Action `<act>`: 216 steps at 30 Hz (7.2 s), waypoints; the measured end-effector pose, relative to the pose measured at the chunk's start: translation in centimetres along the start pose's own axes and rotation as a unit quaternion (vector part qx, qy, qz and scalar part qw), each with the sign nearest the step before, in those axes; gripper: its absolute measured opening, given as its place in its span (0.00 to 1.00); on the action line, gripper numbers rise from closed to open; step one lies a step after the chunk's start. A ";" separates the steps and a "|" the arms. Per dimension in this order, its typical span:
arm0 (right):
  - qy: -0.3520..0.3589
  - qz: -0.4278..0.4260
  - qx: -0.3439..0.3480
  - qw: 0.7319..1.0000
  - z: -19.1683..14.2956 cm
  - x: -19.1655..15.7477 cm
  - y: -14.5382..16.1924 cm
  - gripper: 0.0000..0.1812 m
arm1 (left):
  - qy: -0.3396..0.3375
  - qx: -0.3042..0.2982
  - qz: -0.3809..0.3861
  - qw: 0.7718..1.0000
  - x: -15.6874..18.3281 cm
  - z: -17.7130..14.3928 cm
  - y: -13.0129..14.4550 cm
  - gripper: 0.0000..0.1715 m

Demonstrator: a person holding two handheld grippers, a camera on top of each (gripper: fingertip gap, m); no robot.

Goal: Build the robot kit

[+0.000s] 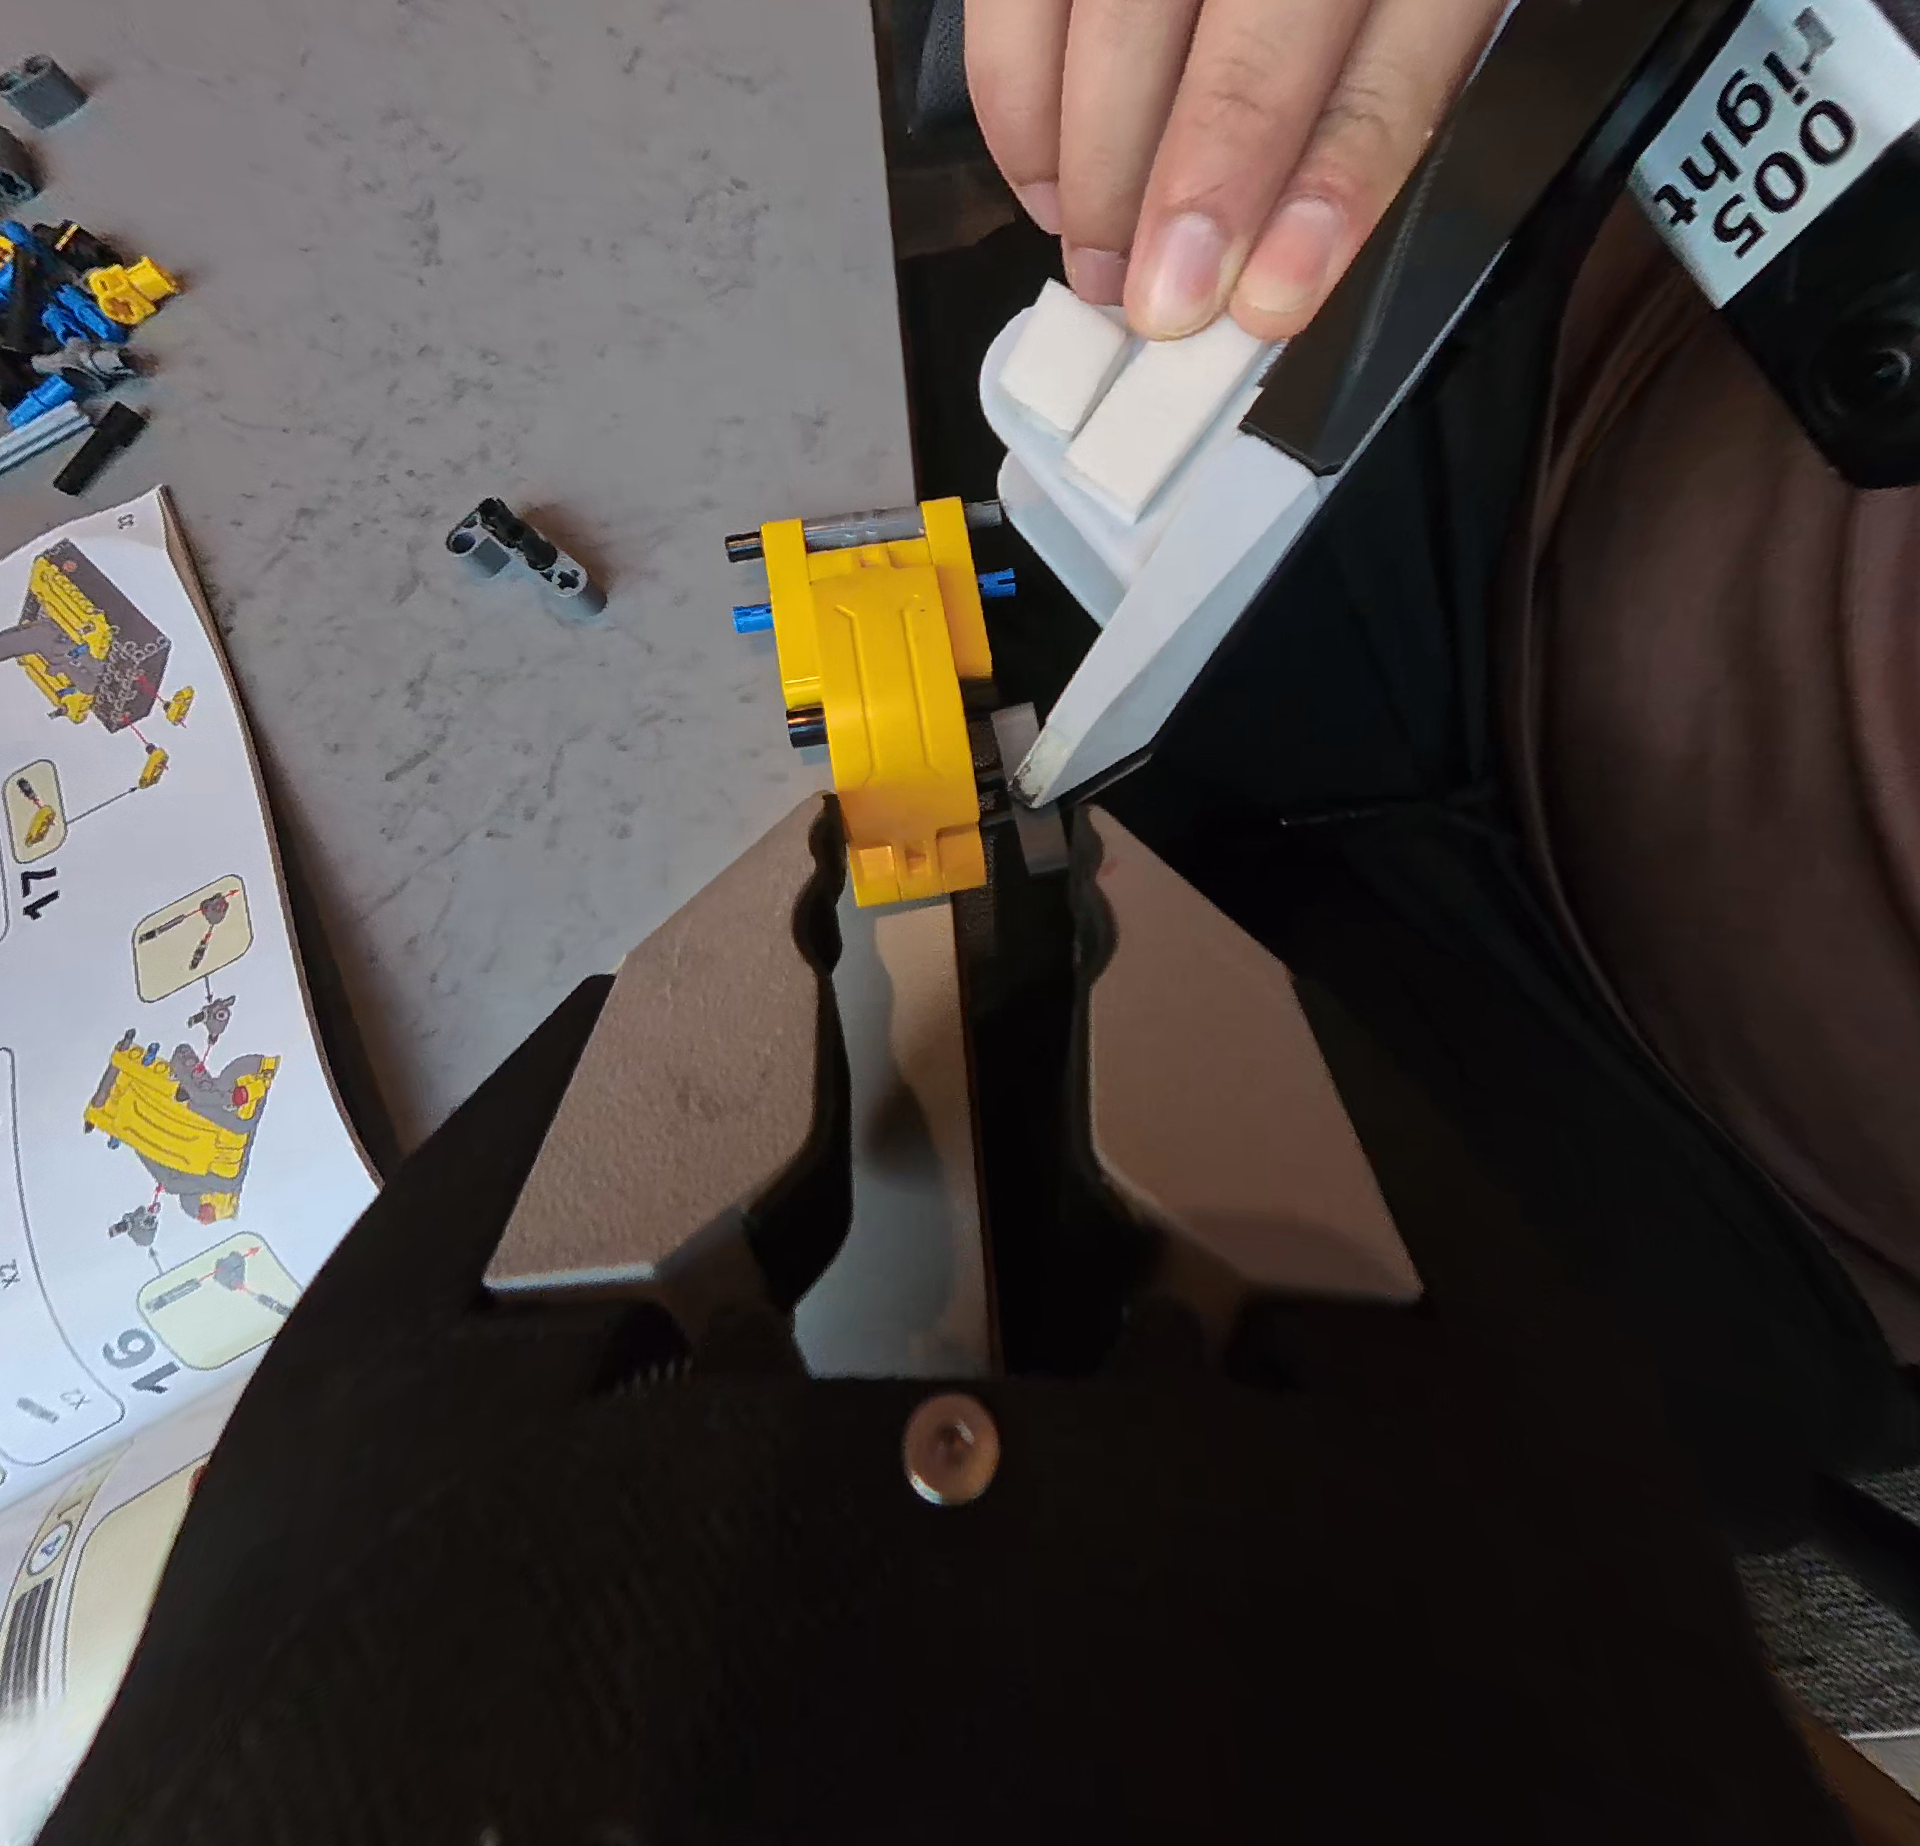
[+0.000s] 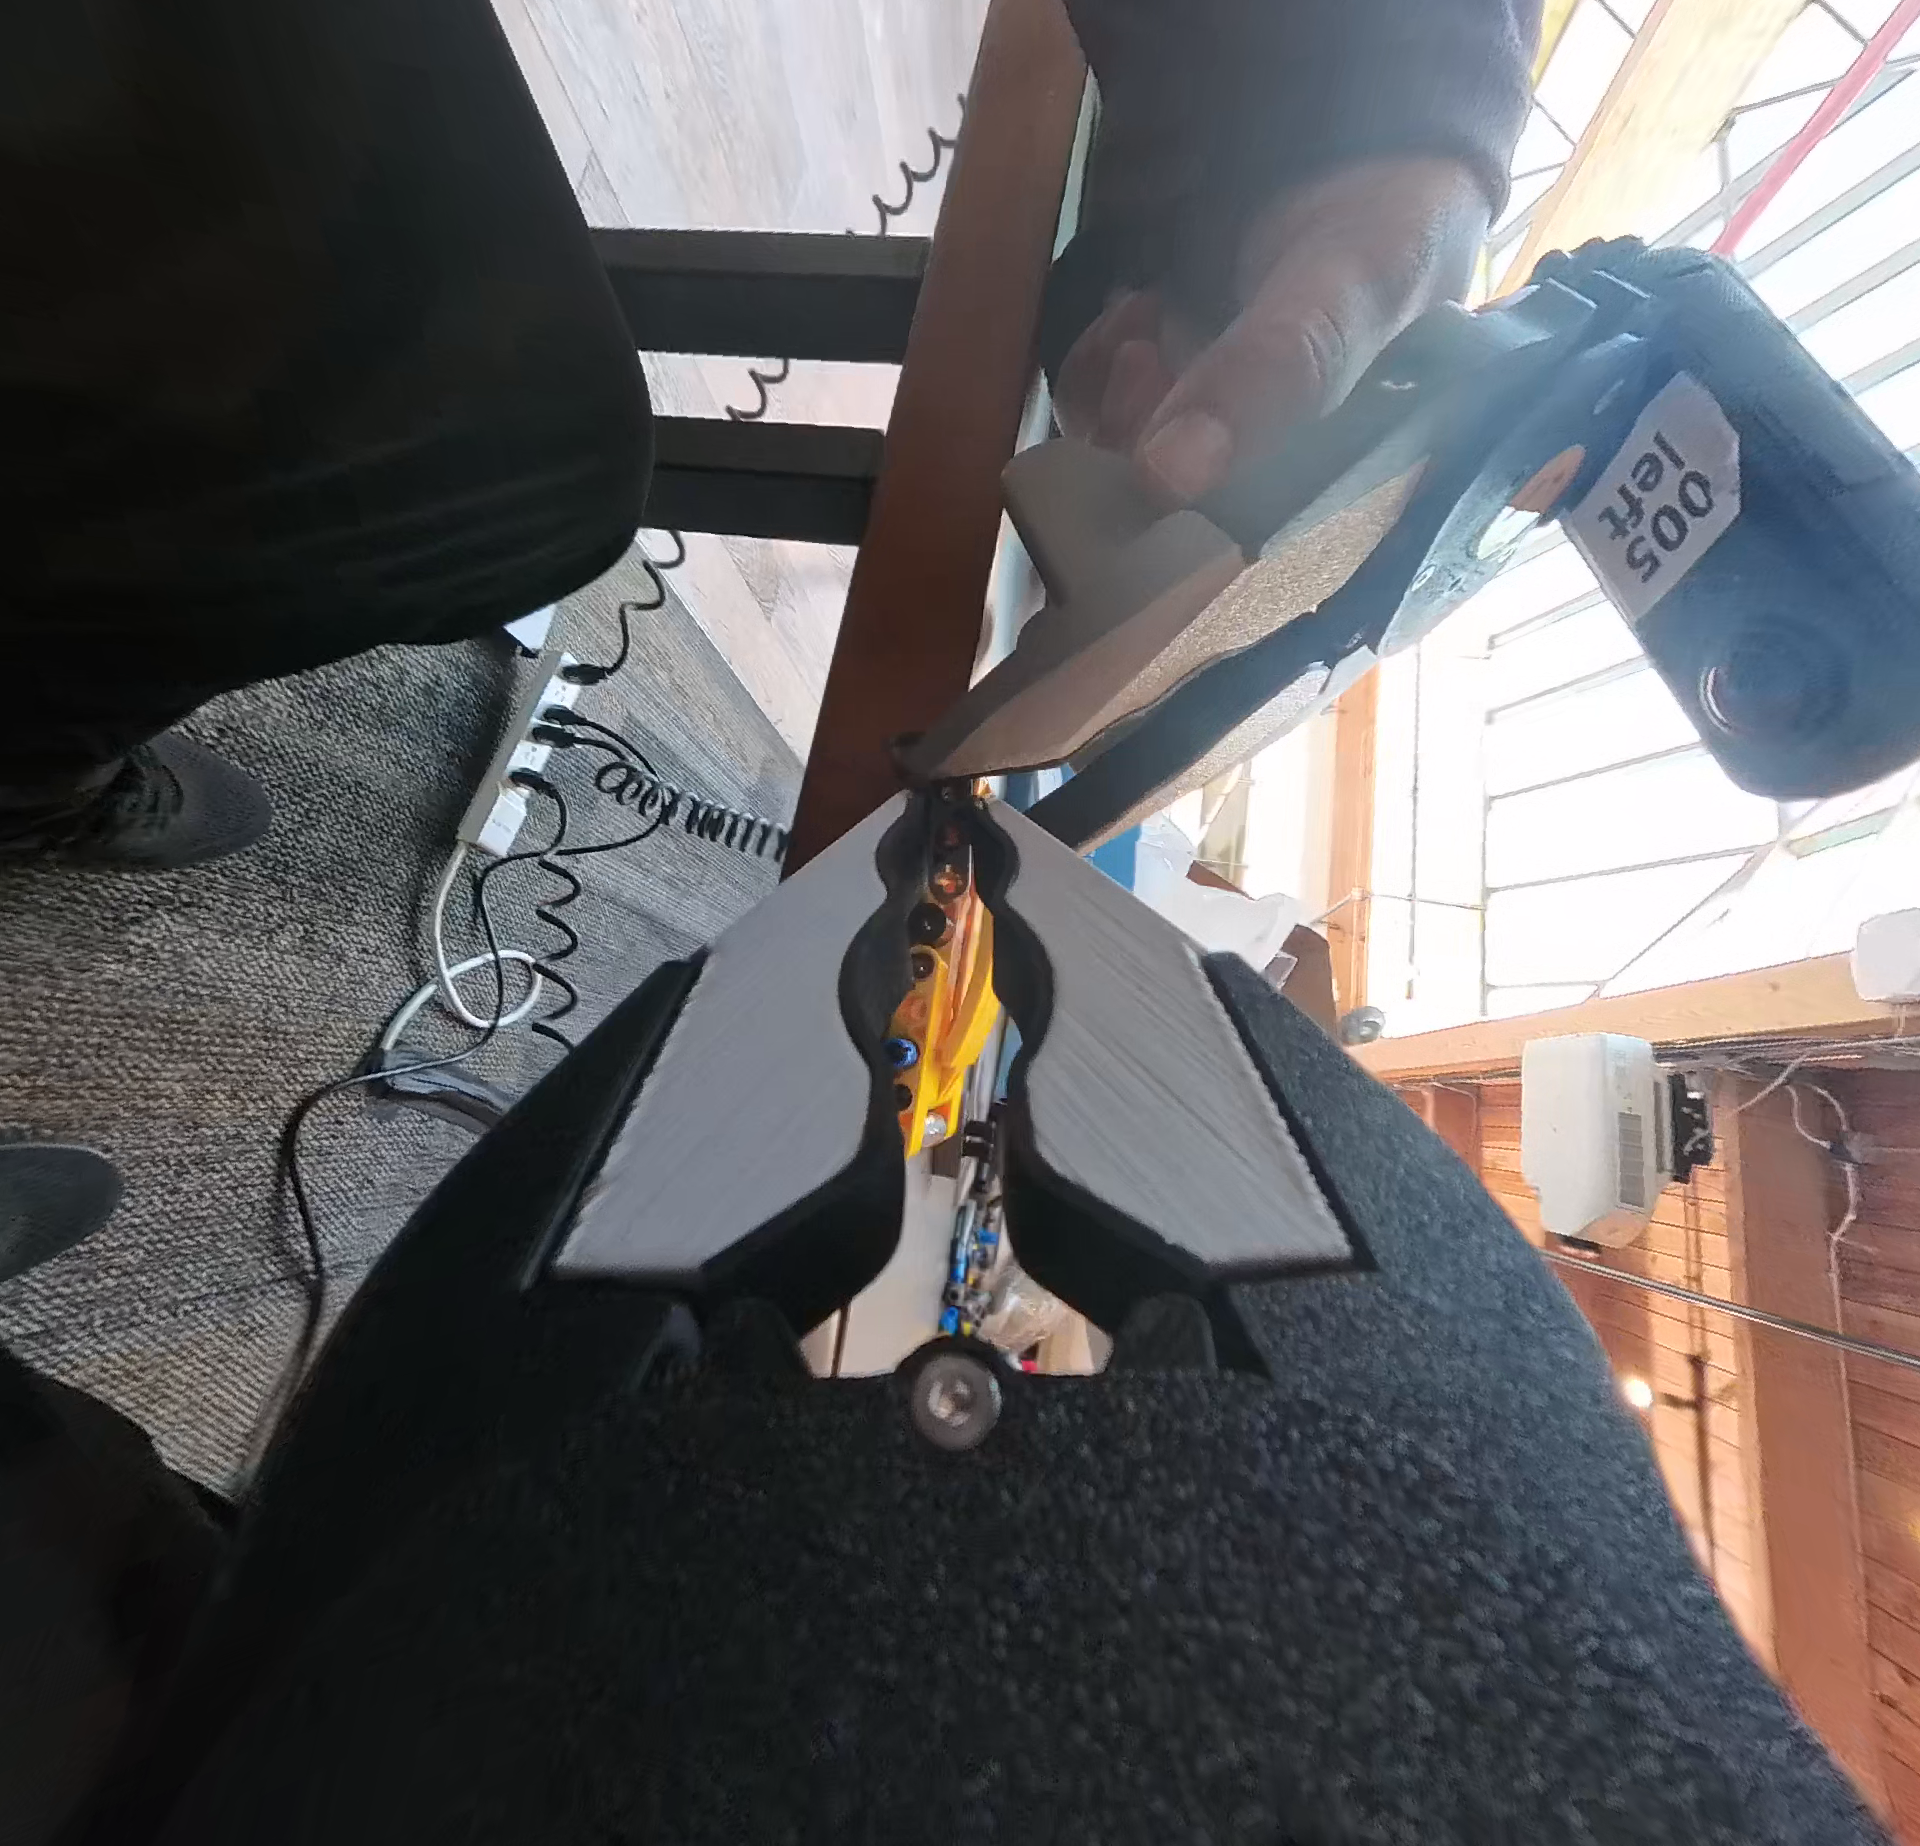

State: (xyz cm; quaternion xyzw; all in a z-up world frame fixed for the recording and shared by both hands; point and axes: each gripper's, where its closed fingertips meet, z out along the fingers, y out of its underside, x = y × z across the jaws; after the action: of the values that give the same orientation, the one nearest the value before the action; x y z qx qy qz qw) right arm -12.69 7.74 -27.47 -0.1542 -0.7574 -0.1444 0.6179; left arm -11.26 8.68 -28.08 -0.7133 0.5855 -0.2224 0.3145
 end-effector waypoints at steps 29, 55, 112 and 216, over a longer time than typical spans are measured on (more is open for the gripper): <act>-0.007 0.034 -0.009 0.999 0.3 0.2 0.8 0.04 | -0.015 0.002 -0.045 0.999 -0.9 0.0 0.0 0.22; -0.076 0.047 -0.023 0.996 1.9 2.0 0.9 0.04 | 0.107 0.064 -0.243 0.962 -1.7 -2.0 -0.1 0.21; -0.111 0.039 -0.055 0.992 3.6 2.3 2.1 0.09 | 0.095 0.098 -0.349 0.927 -3.3 -2.6 0.4 0.20; -0.134 0.773 0.022 0.619 -0.2 6.8 6.2 0.20 | -0.476 0.035 0.188 0.858 -5.2 -4.8 -5.5 0.04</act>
State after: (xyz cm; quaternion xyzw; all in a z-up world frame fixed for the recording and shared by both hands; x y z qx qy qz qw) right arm -11.24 13.73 -20.57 -0.6869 -0.4359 0.4255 0.3963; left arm -11.87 13.53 -20.52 -0.5974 0.4789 0.1877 0.6152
